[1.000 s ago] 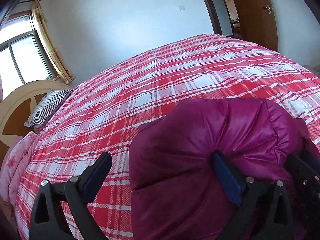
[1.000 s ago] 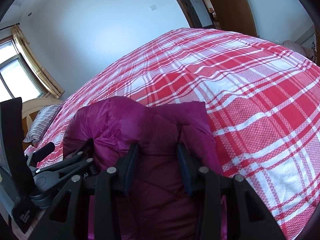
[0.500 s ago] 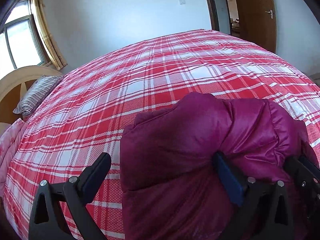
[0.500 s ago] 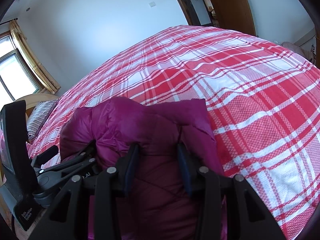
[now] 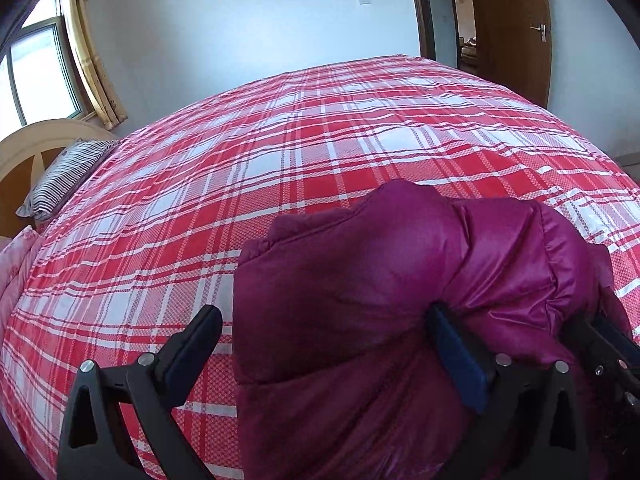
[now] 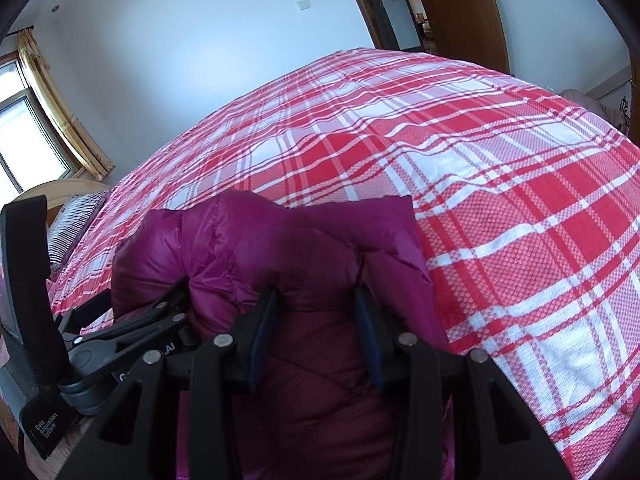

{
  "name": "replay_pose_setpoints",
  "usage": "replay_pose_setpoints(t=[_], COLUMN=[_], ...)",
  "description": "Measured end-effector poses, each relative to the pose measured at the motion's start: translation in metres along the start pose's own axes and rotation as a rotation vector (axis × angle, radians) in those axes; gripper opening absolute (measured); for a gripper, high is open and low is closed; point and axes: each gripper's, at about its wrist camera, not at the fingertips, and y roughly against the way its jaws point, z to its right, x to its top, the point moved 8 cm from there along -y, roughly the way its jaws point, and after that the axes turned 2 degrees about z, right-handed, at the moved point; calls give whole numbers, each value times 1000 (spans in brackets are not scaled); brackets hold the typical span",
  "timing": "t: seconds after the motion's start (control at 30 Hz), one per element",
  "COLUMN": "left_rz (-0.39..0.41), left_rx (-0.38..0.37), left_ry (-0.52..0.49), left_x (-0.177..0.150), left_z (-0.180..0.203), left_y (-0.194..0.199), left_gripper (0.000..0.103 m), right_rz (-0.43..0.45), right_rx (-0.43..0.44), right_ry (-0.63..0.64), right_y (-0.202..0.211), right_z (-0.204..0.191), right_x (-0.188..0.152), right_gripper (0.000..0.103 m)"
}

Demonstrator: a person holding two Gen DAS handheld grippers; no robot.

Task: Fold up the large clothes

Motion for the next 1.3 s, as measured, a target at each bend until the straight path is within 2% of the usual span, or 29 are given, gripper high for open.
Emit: replay_pose_setpoints(t=[0.57, 1.3], left_rz=[-19, -23], left_rx=[-34, -38], left_ry=[24, 27], left_x=[-2, -4], left_z=[-1, -2], left_y=[-5, -7], left_gripper=[102, 102], right_rz=[-23, -38], right_rx=[-36, -76], right_ry=[29, 63], right_y=[-5, -9], right_z=[-3, -6], right_x=[-2, -4], right_gripper=[43, 43])
